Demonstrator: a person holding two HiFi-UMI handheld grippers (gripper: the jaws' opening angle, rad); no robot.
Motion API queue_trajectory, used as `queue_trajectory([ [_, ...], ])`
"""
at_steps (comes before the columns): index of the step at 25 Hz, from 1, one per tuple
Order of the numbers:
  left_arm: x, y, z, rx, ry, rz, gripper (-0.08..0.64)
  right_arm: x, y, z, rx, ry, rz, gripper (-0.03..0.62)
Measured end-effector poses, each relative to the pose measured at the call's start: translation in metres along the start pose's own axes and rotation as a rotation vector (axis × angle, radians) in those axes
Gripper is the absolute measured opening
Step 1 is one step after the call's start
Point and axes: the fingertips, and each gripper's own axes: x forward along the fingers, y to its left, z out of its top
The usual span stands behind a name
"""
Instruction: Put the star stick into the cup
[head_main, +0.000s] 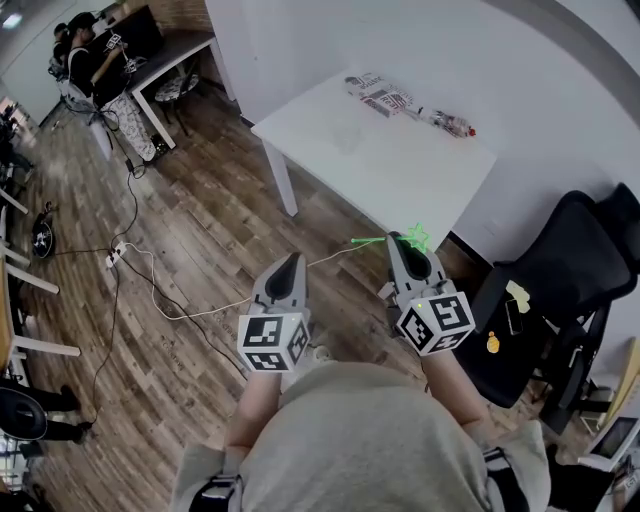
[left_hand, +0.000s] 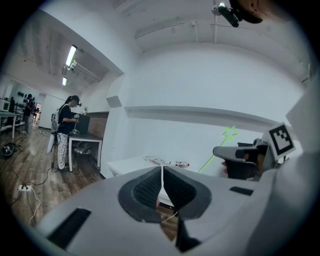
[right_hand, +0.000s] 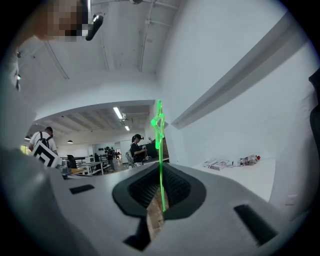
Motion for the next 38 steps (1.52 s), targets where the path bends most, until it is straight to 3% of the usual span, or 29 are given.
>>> queue_trajectory([
  [8,0.041,0.054,0.008,0.000,0.018,-0.041,0.014,0.065,0.003,-0.003,0.003,-0.011,-0.041,0.012],
  [20,0.081,0.091,0.010,-0.027,0.035,-0.074,0.014,0.111,-0.008,-0.010,0.010,0.006,-0.091,0.012],
  [29,0.134,0.109,0.003,-0.032,0.055,-0.075,0.012,0.154,-0.060,-0.006,0.006,-0.014,-0.143,0.012],
  [38,0.222,0.137,0.013,-0.040,0.075,-0.060,0.014,0.231,-0.125,-0.001,0.002,0.000,-0.179,0.012],
])
